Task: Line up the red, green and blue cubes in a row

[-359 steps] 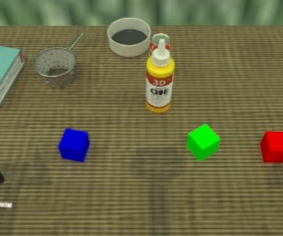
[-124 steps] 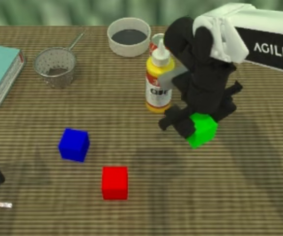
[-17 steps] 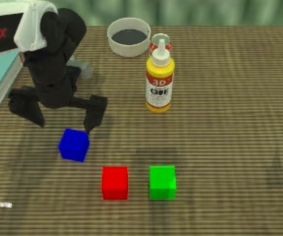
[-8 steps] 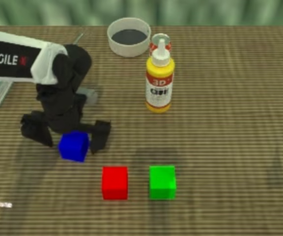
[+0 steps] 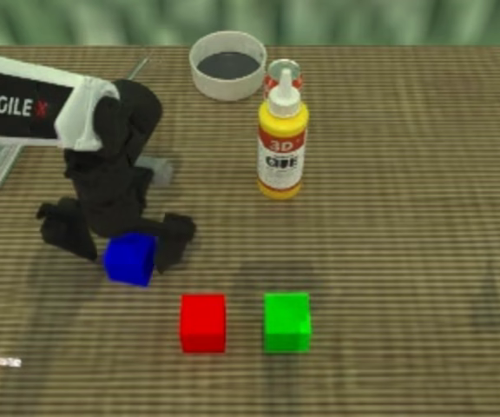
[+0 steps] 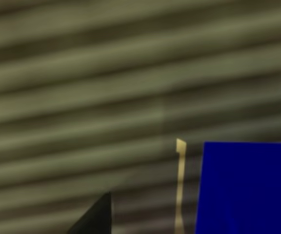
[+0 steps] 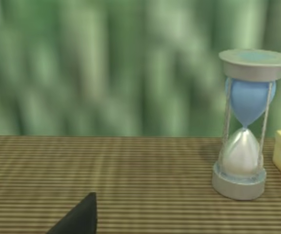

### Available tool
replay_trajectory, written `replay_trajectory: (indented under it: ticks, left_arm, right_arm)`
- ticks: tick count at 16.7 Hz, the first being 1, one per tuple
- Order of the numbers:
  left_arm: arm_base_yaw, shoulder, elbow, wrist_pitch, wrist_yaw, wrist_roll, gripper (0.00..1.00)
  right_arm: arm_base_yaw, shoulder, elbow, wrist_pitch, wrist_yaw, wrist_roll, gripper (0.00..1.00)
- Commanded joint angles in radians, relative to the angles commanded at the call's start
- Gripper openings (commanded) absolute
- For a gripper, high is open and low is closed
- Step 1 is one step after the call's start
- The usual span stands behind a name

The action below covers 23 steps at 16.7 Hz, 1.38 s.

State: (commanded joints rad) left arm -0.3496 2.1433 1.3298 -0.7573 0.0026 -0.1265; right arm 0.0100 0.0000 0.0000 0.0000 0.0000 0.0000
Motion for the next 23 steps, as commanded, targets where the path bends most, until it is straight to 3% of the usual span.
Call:
replay_trajectory:
  ticks: [9,19,23]
  left_arm:
    - [0.0,0.0,0.0,0.0,0.0,0.0,0.02]
    - [0.001,-0.007,0.004,-0.006,-0.001,0.001,0.0]
    - [0.012,-0.054,0.063,-0.119,-0.002,-0.004,0.0]
  right_arm:
    - [0.0,0.0,0.0,0.0,0.0,0.0,1.0]
    - [0.0,0.0,0.0,0.0,0.0,0.0,1.0]
    - [0.0,0.0,0.0,0.0,0.0,0.0,1.0]
